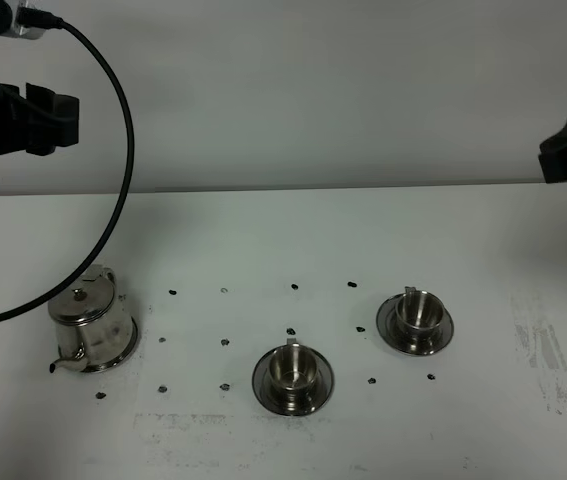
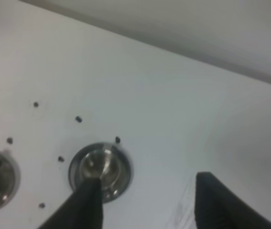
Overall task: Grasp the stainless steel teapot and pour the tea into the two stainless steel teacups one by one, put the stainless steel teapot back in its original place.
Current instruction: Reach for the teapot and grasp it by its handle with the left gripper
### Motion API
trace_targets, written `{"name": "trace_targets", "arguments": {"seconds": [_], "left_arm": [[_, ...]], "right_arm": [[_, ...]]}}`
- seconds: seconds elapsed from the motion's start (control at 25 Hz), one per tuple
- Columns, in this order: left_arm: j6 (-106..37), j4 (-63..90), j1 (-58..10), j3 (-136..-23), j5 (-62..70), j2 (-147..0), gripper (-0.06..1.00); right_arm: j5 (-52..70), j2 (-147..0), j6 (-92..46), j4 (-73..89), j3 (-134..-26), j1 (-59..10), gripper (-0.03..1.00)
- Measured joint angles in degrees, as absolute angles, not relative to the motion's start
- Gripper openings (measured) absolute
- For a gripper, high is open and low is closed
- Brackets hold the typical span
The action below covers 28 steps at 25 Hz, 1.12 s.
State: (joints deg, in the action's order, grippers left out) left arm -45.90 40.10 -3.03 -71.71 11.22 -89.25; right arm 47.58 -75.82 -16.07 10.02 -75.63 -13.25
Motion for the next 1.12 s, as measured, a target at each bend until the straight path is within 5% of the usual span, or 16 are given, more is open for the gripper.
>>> {"name": "trace_targets", "arguments": {"seconds": [0.36, 0.8, 1.12], "left_arm": [[-45.8, 40.2, -3.1, -71.7, 10.3, -89.2, 0.58], [-45.8, 40.2, -3.1, -71.7, 11.2, -89.2, 0.58], [-45.8, 40.0, -3.1, -71.7, 11.8, -89.2, 0.58]], "right_arm": [[48.8, -53.9, -13.6, 12.0, -55.8, -13.2, 0.42], [67.2, -37.0, -11.0, 12.4, -51.7, -13.2, 0.40], [68.0, -28.9, -10.7, 11.0, -40.1, -13.2, 0.35]]}}
